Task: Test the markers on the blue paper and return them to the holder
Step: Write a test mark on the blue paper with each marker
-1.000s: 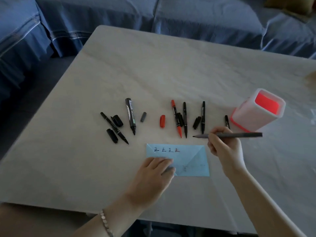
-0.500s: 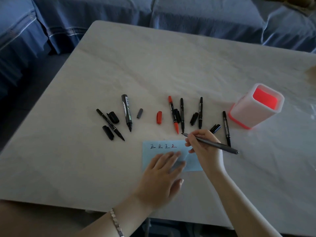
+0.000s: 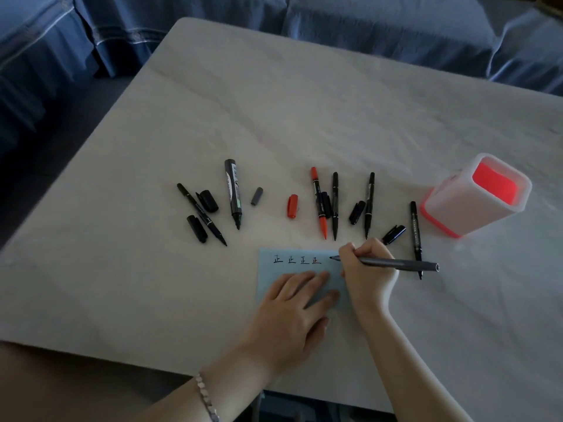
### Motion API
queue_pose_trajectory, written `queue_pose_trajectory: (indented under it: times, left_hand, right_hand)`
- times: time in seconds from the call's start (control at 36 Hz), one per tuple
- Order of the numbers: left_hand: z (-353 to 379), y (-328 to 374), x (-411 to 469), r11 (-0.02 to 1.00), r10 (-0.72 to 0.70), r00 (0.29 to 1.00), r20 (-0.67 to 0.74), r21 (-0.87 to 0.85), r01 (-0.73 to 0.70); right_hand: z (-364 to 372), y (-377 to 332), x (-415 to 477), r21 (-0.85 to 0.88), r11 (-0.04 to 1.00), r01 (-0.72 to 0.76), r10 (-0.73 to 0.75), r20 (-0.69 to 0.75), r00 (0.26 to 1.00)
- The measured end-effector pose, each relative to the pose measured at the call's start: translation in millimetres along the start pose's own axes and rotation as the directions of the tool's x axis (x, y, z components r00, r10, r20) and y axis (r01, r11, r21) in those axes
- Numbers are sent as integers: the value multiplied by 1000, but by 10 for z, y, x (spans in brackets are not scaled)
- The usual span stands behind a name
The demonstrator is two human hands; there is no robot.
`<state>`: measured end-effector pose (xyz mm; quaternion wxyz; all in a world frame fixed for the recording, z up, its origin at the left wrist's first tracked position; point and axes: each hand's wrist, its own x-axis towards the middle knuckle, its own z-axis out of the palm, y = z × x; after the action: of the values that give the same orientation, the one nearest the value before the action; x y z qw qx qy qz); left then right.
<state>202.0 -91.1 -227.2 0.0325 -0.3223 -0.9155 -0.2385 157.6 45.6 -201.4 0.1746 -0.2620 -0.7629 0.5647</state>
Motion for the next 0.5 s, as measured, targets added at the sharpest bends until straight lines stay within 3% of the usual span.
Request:
queue_pose_trajectory:
  times: [0.5]
  left_hand:
    - [-17, 7, 11, 1000, -19, 999, 29, 8, 19]
  right_hand:
    - [15, 7, 3, -72, 995, 75, -73, 40, 997]
